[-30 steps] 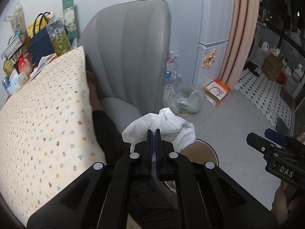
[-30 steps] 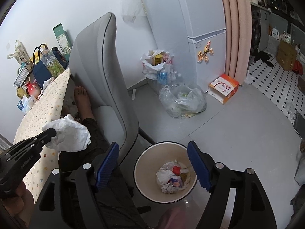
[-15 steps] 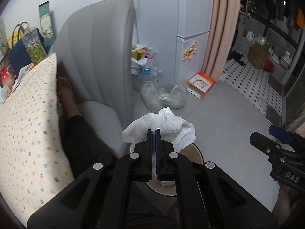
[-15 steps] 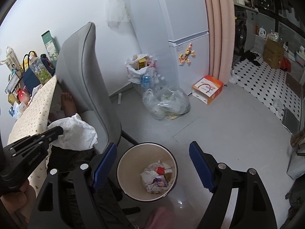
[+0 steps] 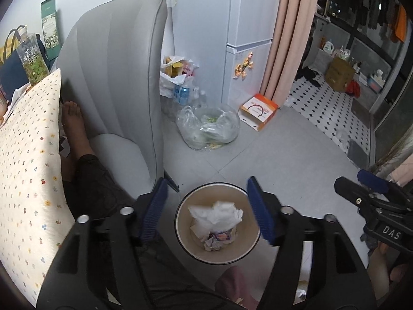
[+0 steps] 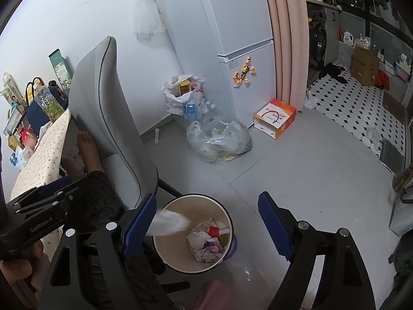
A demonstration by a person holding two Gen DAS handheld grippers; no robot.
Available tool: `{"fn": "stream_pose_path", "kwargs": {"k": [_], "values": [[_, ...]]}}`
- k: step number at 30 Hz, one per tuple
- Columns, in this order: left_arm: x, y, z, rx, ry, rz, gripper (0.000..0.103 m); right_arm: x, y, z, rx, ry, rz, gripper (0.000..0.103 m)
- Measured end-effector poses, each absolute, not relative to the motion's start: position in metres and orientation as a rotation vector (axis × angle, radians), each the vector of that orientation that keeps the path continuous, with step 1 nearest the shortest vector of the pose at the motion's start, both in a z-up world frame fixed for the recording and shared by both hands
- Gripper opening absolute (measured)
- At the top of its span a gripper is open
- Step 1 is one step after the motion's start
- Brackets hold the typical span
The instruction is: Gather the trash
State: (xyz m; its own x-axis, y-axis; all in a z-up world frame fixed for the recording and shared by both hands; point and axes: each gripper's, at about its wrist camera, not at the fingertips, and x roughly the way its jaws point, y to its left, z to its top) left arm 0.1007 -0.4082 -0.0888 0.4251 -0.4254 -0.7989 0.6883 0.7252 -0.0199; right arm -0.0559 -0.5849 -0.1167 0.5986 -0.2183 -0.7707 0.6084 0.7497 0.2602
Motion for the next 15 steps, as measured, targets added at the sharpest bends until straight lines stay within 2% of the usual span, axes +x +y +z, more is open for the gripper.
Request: {"fn": "stream_pose_path", "kwargs": {"k": [7, 15], "values": [[0.107, -0.381, -0.075, 0.279, 0.857, -0.662, 0.091, -0.048, -0.574, -0.109, 0.521, 0.79, -0.482, 0.086], [0.109, -0.34, -0.056, 0.225, 0.828, -0.61, 0.097, -0.034, -0.546, -0.089, 0.476, 0.778, -0.436, 0.095]]}}
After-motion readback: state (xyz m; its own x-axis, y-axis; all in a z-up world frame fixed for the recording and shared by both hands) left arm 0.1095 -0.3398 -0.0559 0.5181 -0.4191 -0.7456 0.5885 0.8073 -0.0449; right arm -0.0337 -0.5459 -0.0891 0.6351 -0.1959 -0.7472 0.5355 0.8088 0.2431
